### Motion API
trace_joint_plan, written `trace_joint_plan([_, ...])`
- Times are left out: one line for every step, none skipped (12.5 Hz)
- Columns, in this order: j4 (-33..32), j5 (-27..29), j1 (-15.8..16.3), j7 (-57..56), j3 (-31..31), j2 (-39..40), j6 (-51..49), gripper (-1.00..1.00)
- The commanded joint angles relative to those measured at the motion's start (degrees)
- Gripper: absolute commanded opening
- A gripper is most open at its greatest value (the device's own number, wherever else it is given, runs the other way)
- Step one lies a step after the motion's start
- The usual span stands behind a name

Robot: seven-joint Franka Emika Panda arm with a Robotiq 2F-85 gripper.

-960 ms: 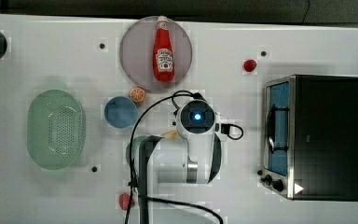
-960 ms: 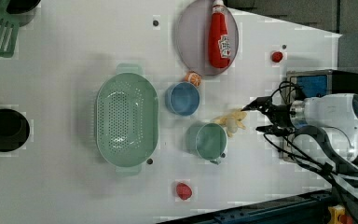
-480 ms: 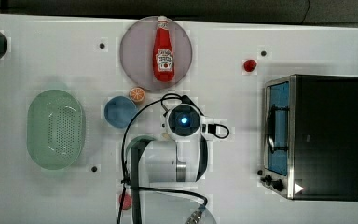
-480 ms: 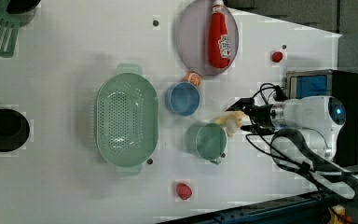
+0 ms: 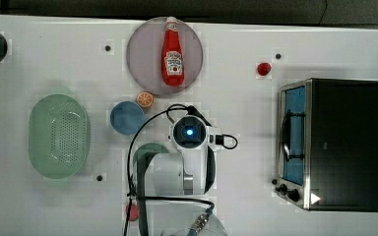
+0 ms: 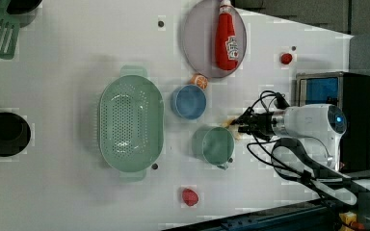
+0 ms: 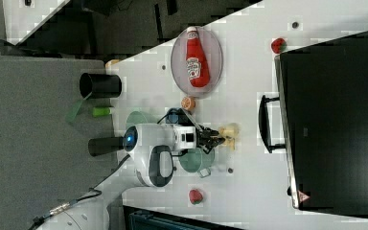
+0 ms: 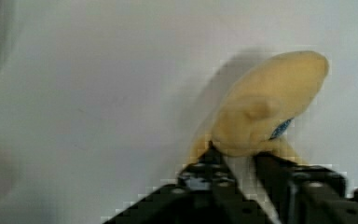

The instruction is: Pick banana from table and place on oven.

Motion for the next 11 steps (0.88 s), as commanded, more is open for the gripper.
trace_joint_plan([0.28, 0.14, -0.86, 0.57, 0.49, -1.41, 0.27, -0.58])
trace_joint_plan([0.45, 0.14, -0.86, 0.57, 0.62, -2.76, 0.04, -0.58])
trace_joint_plan([0.59, 0.14, -0.86, 0.57, 0.72, -5.25, -0.44, -0.58])
trace_joint_plan([0.66, 0.14, -0.86, 0.57, 0.79, -8.76, -2.3, -0.58])
trace_joint_plan([1.02, 0.14, -0.87, 0.57, 0.85, -12.92, -5.96, -0.58])
trace_joint_plan([2.08, 0.14, -0.87, 0.57, 0.91, -17.3, -10.98, -0.58])
trace_joint_plan([3.82, 0.14, -0.9, 0.57, 0.9, -21.57, -17.18, -0.58])
trace_joint_plan([6.26, 0.14, -0.93, 0.57, 0.85, -25.39, -23.82, -0.58])
trace_joint_plan([9.33, 0.14, -1.01, 0.57, 0.62, -28.53, -30.61, -0.58])
trace_joint_plan([12.78, 0.14, -1.09, 0.57, 0.11, -30.81, -36.97, -0.58])
trace_joint_plan([16.45, 0.14, -1.18, 0.56, -0.79, -32.27, -42.66, -0.58])
